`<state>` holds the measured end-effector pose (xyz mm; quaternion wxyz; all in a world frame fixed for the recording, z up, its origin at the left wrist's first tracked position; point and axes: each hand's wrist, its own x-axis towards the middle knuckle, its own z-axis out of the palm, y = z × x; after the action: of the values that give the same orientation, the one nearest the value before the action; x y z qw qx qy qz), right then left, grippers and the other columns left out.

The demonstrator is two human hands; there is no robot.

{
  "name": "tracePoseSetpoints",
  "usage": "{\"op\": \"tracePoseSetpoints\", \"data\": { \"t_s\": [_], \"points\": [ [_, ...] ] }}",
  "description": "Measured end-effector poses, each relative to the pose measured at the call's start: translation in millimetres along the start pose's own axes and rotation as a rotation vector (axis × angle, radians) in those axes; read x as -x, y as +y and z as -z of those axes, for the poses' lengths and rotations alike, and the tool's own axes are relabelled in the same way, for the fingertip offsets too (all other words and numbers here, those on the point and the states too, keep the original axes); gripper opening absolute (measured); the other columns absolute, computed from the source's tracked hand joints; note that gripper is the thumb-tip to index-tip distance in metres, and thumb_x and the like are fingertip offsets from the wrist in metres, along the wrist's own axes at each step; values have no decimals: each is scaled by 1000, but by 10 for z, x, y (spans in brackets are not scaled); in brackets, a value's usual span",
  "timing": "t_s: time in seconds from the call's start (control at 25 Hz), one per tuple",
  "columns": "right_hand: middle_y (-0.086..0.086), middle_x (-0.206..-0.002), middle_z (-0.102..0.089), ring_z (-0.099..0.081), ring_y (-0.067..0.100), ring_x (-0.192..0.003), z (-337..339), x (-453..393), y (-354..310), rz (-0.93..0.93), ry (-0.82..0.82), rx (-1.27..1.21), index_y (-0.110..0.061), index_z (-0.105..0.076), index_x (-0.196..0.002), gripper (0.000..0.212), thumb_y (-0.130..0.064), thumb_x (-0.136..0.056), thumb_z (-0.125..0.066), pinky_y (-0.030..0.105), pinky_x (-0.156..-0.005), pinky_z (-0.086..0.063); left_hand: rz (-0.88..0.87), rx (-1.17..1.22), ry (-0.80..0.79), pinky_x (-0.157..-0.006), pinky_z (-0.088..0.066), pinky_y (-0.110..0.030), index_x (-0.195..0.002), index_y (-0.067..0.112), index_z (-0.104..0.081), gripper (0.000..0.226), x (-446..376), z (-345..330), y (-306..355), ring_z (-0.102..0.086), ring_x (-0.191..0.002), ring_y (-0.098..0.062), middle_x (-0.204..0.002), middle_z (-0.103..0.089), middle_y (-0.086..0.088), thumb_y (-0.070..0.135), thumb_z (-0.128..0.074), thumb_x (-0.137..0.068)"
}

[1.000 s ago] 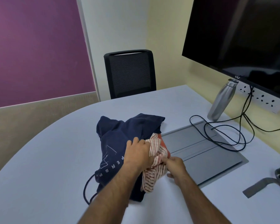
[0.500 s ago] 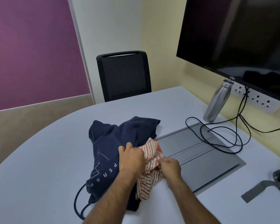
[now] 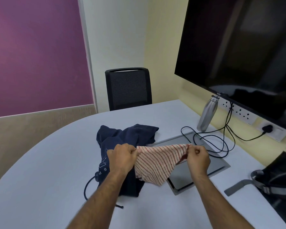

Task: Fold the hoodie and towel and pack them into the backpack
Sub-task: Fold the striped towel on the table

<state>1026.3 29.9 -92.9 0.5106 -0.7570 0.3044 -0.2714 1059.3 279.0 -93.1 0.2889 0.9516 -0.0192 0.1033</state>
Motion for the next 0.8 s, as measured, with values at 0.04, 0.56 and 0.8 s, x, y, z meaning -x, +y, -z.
{"op": "tracePoseSetpoints", "data": {
  "t_s": [0.04, 0.56, 0.8],
  "points": [
    [0, -84, -64, -62, 20, -81, 102, 22, -27, 39, -15, 39, -11, -63, -92, 11, -17, -97, -55, 28, -65, -48, -17, -16, 10, -88, -33, -39, -89, 32, -78, 31, 49, 63, 10, -61, -87, -8, -86, -73, 15, 57, -61, -92],
    [1, -82, -64, -59, 19, -73, 1245, 450, 110, 399, -24, 221, -17, -57, -95, 3, -15, -98, -56, 33, -63, -48, -930, -228, 411, -79, -44, -41, -82, 16, -62, 14, 759, 500, 234, -52, -76, -23, -80, -59, 0, 24, -73, -87],
    [-2, -90, -65, -66, 23, -86, 1716, 1185, 1446, 363, -495, 909, -25, -63, -90, 8, -23, -92, -55, 35, -68, -50, -1133, -449, -360, -76, -49, -33, -76, 27, -68, 15, 1752, -102, -431, -52, -74, -14, -74, -56, 9, 32, -81, -74]
  ]
}}
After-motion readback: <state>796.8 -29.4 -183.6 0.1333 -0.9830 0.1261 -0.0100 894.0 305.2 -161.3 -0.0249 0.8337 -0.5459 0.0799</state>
